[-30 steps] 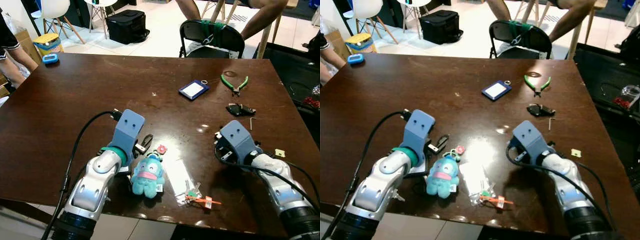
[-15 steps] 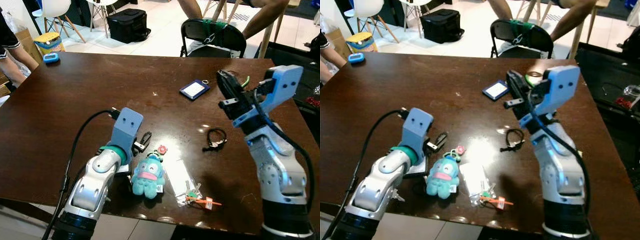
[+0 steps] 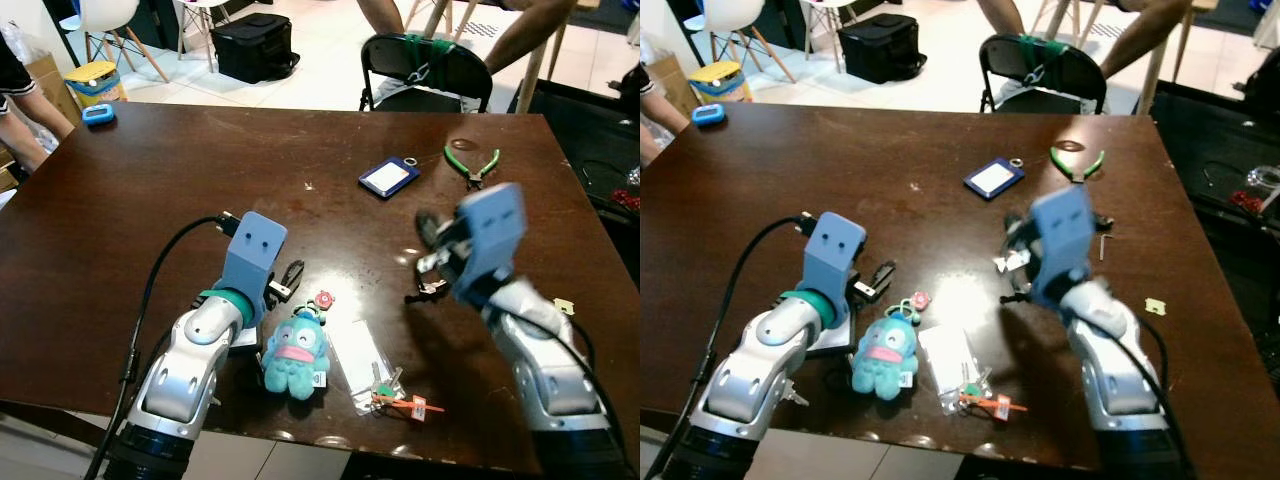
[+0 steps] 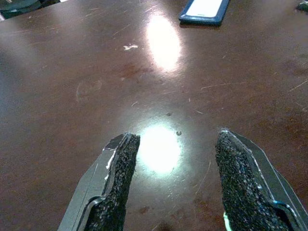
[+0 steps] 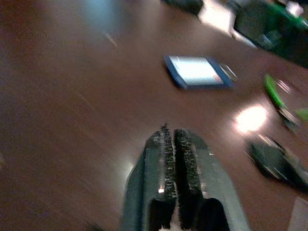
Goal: Hang keys on a hook
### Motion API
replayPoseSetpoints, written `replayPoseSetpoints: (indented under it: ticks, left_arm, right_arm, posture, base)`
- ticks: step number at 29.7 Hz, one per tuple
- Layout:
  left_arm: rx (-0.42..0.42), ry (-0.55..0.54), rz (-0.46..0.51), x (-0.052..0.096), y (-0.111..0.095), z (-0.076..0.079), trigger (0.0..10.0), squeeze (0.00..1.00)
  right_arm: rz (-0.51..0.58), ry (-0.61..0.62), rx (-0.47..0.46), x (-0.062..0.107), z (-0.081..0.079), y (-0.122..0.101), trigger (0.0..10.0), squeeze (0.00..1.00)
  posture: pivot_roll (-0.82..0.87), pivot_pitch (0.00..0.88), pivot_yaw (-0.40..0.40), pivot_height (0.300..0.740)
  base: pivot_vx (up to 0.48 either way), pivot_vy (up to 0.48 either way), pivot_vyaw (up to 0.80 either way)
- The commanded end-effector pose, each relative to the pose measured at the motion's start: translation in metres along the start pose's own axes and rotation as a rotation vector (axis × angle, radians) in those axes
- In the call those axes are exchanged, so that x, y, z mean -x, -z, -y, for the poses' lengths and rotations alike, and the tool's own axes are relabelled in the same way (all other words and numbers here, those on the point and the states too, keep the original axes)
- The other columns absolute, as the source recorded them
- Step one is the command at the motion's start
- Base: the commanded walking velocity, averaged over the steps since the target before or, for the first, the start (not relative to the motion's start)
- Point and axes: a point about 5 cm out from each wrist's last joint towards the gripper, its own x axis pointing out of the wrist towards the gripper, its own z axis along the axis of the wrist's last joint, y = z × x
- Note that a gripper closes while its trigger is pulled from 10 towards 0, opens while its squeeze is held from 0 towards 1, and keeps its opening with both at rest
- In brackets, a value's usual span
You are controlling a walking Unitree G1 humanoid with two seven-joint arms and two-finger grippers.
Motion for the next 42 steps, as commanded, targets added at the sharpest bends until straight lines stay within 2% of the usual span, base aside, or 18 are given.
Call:
replayPoseSetpoints:
  ticks: [1, 2, 3, 5, 13, 14, 19, 23, 31, 35, 39, 42]
  left_arm:
    - [0.006, 0.000, -0.018, 0.002, 0.005, 0.001, 10.0, 0.00]
    - [0.006, 0.001, -0.019, 0.003, 0.005, 0.001, 10.0, 0.00]
    - [0.006, 0.001, -0.019, 0.003, 0.005, 0.001, 10.0, 0.00]
    - [0.008, 0.002, -0.023, 0.003, 0.006, 0.003, 10.0, 0.00]
    - [0.010, 0.008, -0.025, 0.003, 0.006, 0.005, 10.0, 0.00]
    - [0.010, 0.007, -0.026, 0.003, 0.006, 0.005, 10.0, 0.00]
    - [0.009, -0.005, -0.034, 0.006, 0.007, 0.003, 10.0, 0.00]
    - [0.009, -0.014, -0.037, 0.008, 0.007, 0.001, 10.0, 0.00]
    - [0.009, -0.022, -0.041, 0.009, 0.008, 0.000, 10.0, 0.00]
    - [0.009, -0.030, -0.050, 0.012, 0.009, -0.002, 10.0, 0.00]
    - [0.009, -0.030, -0.052, 0.013, 0.010, -0.002, 10.0, 0.00]
    - [0.010, -0.028, -0.055, 0.013, 0.009, -0.002, 10.0, 0.00]
  right_arm:
    - [-0.059, -0.015, 0.058, 0.003, 0.000, 0.013, 10.0, 1.00]
    - [-0.125, -0.022, 0.102, 0.008, 0.008, 0.025, 10.0, 1.00]
    - [-0.125, -0.022, 0.102, 0.008, 0.008, 0.025, 10.0, 1.00]
    - [-0.175, -0.030, 0.118, 0.016, 0.019, 0.035, 10.0, 1.00]
    - [-0.186, 0.001, 0.116, 0.012, 0.028, 0.039, 10.0, 1.00]
    - [-0.166, 0.014, 0.105, 0.005, 0.029, 0.036, 10.0, 0.00]
    - [-0.082, 0.009, 0.046, -0.015, 0.020, 0.025, 10.0, 0.00]
    - [-0.081, -0.005, 0.043, -0.022, 0.014, 0.025, 10.0, 0.00]
    - [-0.104, -0.030, 0.043, -0.026, 0.009, 0.030, 10.0, 0.00]
    - [-0.151, -0.089, 0.024, -0.024, 0.002, 0.042, 10.0, 0.00]
    - [-0.156, -0.095, 0.013, -0.022, 0.003, 0.044, 10.0, 0.00]
    - [-0.144, -0.072, -0.012, -0.020, 0.010, 0.045, 10.0, 0.00]
  posture:
    - [-0.14, 0.105, 0.149, 0.740]
    - [-0.14, 0.109, 0.146, 0.740]
    - [-0.14, 0.109, 0.146, 0.740]
    - [-0.14, 0.112, 0.147, 0.740]
    - [-0.14, 0.122, 0.151, 0.740]
    - [-0.13, 0.127, 0.151, 0.740]
    - [-0.11, 0.135, 0.142, 0.740]
    - [-0.10, 0.141, 0.138, 0.740]
    - [-0.09, 0.152, 0.137, 0.740]
    - [-0.08, 0.161, 0.135, 0.740]
    - [-0.09, 0.164, 0.136, 0.740]
    - [-0.09, 0.166, 0.138, 0.740]
  base:
    - [0.000, 0.000, 0.00]
    - [0.000, 0.000, 0.00]
    - [0.000, 0.000, 0.00]
    - [0.000, 0.000, 0.00]
    - [0.000, 0.000, 0.00]
    - [0.000, 0.000, 0.00]
    - [0.000, 0.000, 0.00]
    - [0.000, 0.000, 0.00]
    - [0.000, 0.000, 0.00]
    - [0.000, 0.000, 0.00]
    - [0.000, 0.000, 0.00]
    - [0.000, 0.000, 0.00]
